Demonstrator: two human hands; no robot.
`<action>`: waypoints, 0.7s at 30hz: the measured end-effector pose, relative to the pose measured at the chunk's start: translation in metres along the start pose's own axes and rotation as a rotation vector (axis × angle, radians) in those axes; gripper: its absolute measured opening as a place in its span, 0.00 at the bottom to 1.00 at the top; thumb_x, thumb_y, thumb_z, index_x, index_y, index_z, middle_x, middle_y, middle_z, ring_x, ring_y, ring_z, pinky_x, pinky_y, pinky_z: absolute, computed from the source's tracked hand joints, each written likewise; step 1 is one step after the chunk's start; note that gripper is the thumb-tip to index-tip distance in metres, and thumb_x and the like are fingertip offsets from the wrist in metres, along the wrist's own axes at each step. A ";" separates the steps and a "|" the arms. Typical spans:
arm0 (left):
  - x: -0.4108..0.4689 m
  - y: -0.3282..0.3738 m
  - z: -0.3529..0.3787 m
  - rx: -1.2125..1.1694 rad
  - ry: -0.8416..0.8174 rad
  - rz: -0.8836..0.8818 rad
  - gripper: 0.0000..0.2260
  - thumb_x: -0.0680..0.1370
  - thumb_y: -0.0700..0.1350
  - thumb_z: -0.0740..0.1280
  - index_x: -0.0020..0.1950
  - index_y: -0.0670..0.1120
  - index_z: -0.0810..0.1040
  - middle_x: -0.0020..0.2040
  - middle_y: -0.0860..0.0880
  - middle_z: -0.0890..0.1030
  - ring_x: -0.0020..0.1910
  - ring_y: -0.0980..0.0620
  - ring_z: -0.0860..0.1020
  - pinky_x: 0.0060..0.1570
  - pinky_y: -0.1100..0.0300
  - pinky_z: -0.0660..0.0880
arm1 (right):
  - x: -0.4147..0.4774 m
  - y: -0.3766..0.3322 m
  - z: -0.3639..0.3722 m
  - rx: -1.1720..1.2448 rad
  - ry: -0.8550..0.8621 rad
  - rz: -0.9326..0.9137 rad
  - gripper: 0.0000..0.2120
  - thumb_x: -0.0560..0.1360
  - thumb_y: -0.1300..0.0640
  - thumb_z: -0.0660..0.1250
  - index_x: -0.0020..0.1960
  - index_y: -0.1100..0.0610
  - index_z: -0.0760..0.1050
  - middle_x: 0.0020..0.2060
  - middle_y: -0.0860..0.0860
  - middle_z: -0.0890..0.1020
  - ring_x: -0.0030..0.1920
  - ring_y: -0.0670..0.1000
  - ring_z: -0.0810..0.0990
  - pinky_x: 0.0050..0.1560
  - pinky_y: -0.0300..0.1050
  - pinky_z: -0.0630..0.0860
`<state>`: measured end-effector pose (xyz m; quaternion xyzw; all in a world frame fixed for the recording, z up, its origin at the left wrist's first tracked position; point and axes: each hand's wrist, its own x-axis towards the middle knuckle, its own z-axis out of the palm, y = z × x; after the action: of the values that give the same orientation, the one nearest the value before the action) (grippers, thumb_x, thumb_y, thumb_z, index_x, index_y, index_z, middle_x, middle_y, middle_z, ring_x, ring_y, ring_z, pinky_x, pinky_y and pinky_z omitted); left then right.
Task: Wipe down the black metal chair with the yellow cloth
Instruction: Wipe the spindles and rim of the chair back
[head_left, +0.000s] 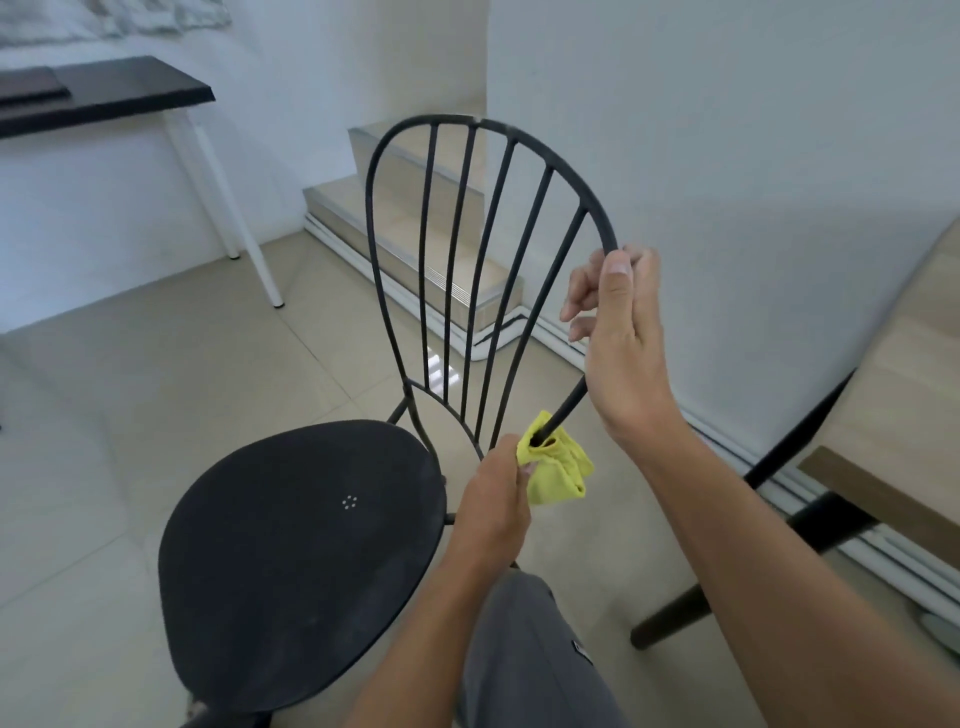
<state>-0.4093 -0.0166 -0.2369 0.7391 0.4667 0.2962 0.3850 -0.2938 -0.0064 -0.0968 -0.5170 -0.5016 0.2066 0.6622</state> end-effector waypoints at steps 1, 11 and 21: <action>0.000 0.001 -0.001 -0.003 0.000 0.019 0.05 0.84 0.46 0.56 0.51 0.51 0.70 0.42 0.53 0.77 0.39 0.58 0.73 0.36 0.64 0.69 | 0.003 -0.001 -0.002 -0.022 -0.015 0.022 0.11 0.86 0.53 0.47 0.52 0.57 0.65 0.41 0.52 0.74 0.41 0.48 0.73 0.42 0.43 0.72; 0.004 0.028 -0.013 0.020 -0.040 0.150 0.04 0.84 0.49 0.54 0.52 0.54 0.67 0.41 0.56 0.73 0.38 0.61 0.72 0.34 0.70 0.68 | 0.039 -0.017 -0.008 -0.180 -0.071 0.171 0.10 0.84 0.50 0.52 0.56 0.55 0.68 0.50 0.49 0.76 0.54 0.47 0.77 0.63 0.51 0.74; 0.009 0.058 -0.019 0.032 -0.005 0.239 0.06 0.84 0.50 0.54 0.52 0.52 0.68 0.39 0.56 0.72 0.35 0.61 0.71 0.32 0.69 0.67 | 0.071 -0.034 -0.011 -0.073 -0.360 0.240 0.18 0.85 0.53 0.49 0.45 0.58 0.73 0.36 0.58 0.83 0.42 0.57 0.82 0.57 0.58 0.79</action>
<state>-0.3940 -0.0181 -0.1768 0.7962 0.3788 0.3309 0.3364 -0.2636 0.0320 -0.0341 -0.5514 -0.5537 0.3548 0.5132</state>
